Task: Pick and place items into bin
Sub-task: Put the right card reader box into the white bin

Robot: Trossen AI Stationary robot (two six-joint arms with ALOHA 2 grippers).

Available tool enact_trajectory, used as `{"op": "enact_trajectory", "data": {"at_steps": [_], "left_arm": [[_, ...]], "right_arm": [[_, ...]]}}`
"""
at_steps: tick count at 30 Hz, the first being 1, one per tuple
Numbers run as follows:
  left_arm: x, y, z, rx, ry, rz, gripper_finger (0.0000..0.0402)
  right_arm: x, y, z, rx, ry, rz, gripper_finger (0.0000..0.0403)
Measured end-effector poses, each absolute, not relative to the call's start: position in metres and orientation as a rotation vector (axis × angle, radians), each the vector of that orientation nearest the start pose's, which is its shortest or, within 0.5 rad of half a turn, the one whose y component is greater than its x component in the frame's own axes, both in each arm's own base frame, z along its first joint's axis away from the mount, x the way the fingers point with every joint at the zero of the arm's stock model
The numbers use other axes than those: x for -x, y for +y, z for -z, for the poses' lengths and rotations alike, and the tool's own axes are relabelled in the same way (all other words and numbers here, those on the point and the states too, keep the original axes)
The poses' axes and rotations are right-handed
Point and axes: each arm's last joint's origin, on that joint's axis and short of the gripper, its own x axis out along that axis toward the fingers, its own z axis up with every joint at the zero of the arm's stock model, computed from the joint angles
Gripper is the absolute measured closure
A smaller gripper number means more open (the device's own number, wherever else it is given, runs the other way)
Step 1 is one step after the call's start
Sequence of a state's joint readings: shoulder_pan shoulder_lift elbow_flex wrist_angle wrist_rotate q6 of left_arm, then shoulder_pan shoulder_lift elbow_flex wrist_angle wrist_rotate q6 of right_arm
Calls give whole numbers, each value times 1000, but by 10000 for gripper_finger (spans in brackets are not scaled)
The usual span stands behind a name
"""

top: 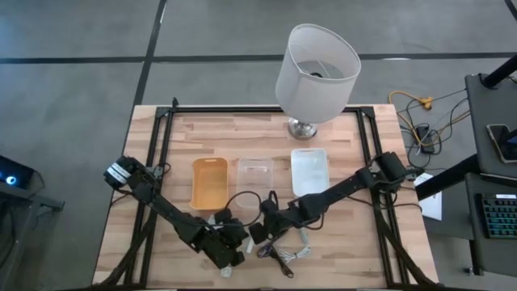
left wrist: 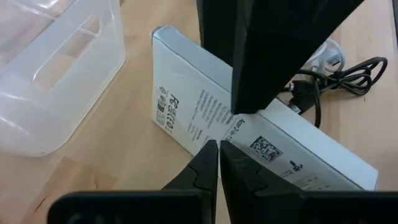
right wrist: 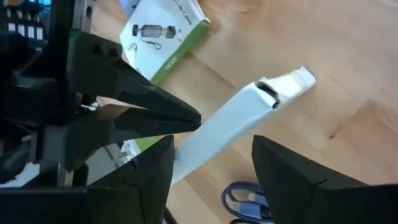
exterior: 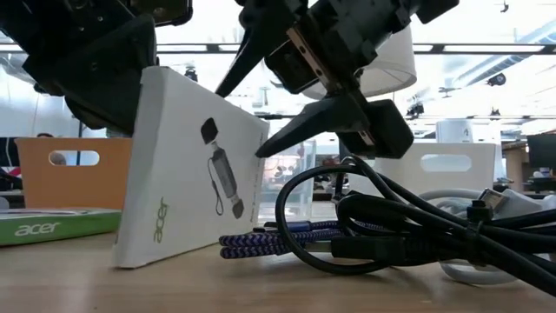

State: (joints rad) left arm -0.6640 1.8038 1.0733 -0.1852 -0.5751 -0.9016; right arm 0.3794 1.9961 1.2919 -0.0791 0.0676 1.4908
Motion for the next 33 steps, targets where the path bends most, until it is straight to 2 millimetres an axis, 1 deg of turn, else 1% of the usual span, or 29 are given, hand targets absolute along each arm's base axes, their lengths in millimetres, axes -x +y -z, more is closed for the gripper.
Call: {"op": "enact_trajectory", "data": {"at_steps": [4,7,9,11,15,20,23,27,30,33], "left_arm": [[-293,-209,-169,329,700,-247,400],[-295,-211,-171,339,676,-229,400],[-297,-212,-173,329,656,-211,400],[-298,-211,-173,310,648,-203,400],[-300,-210,-171,289,648,-204,400],[-298,-211,-168,288,683,-196,400],[-289,-211,-164,298,758,-231,400],[-277,-212,-161,272,831,-251,400],[-277,-213,-155,279,863,-230,400],[-280,-215,-157,312,829,-213,400]], "right_arm": [[-392,154,-169,-1228,819,373,202],[-391,151,-174,-1219,859,436,202],[-391,149,-173,-1212,885,464,202],[-392,149,-172,-1212,886,467,202],[-394,149,-176,-1210,848,458,202],[-388,145,-164,-1159,860,511,202],[-384,151,-162,-1150,872,500,202],[-381,159,-149,-1149,905,503,202],[-384,161,-141,-1161,916,494,202],[-384,162,-139,-1155,913,502,202]]}}
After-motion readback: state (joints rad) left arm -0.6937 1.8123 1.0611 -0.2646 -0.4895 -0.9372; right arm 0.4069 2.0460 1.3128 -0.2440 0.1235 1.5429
